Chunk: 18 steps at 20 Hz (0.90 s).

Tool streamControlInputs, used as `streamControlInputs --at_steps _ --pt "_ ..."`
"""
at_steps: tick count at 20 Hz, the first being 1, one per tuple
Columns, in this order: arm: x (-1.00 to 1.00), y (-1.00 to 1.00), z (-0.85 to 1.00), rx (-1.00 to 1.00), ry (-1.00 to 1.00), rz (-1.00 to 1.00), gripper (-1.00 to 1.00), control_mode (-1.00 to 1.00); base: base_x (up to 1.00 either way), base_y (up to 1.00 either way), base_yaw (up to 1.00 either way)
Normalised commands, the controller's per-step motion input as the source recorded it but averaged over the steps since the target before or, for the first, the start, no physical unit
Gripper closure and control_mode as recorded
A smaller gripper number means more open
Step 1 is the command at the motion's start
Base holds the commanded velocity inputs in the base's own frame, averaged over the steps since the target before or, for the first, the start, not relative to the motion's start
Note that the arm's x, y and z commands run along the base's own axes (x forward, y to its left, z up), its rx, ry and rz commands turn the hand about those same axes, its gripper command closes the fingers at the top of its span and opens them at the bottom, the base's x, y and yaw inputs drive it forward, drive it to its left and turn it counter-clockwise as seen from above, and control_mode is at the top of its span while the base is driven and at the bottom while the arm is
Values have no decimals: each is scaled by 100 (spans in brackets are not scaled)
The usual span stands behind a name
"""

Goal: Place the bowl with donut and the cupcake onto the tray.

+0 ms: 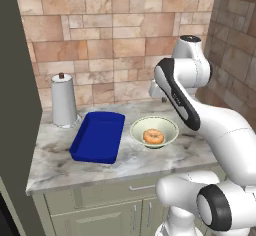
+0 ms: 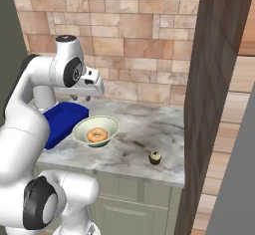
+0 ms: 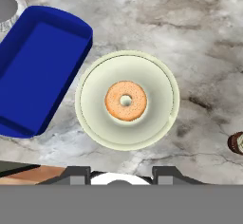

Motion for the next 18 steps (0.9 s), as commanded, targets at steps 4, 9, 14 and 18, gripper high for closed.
streamControlInputs --at_steps 4,9,14,18 --pt "3 2 -12 0 0 -2 -100 -100 0 0 0" --pt "6 2 -23 0 0 -2 -100 -100 0 0 0" --pt "0 -25 -12 0 0 -3 -100 -100 0 0 0" --pt "0 -31 -16 0 0 -2 -100 -100 0 0 0"
